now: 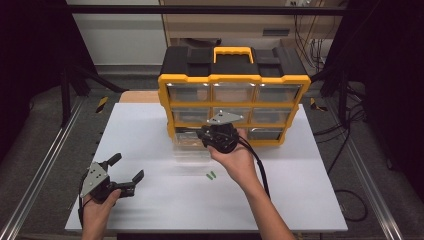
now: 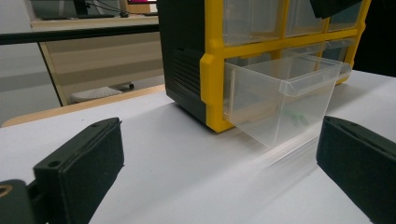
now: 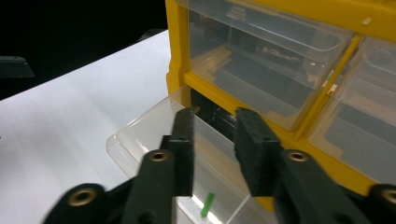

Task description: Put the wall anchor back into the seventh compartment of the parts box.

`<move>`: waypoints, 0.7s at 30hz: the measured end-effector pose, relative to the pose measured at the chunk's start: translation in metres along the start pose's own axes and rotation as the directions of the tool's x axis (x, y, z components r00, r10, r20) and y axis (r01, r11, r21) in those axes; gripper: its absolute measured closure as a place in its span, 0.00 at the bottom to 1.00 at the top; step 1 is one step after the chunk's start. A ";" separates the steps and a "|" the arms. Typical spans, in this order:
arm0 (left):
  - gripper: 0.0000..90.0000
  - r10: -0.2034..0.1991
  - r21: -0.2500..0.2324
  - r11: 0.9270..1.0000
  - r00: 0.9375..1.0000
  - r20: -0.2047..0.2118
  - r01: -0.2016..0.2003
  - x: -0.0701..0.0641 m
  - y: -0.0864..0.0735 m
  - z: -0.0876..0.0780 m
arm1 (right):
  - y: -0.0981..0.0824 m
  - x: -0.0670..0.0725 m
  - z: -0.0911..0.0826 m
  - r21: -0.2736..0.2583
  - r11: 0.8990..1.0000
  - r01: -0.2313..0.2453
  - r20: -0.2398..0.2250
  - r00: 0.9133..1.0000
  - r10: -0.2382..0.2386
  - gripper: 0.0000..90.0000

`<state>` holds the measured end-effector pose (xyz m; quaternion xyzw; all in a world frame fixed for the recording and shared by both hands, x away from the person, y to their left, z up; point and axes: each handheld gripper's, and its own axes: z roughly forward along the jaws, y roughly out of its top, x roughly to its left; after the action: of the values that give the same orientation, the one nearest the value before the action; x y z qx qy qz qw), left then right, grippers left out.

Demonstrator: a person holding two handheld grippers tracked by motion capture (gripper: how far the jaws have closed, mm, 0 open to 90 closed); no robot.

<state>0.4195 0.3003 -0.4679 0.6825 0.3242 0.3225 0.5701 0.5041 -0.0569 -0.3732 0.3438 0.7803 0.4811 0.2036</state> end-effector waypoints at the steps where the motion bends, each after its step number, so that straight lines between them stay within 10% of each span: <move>1: 0.01 0.000 0.001 1.000 1.000 -0.001 0.000 0.000 0.000 0.000 | 0.000 0.000 -0.001 0.001 1.000 0.001 0.003 1.000 -0.001 0.67; 14: 0.01 -0.002 -0.002 1.000 1.000 -0.006 0.002 0.002 0.000 -0.001 | -0.002 0.005 -0.023 0.012 1.000 0.015 0.045 0.999 -0.016 0.22; 21: 0.01 -0.004 -0.005 1.000 1.000 -0.009 0.004 0.002 0.000 -0.002 | -0.009 0.004 -0.030 0.026 1.000 0.001 0.049 0.999 -0.002 0.16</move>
<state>0.4194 0.3031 -0.4674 0.6791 0.3273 0.3252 0.5709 0.4787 -0.0754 -0.3671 0.3574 0.7816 0.4620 0.2187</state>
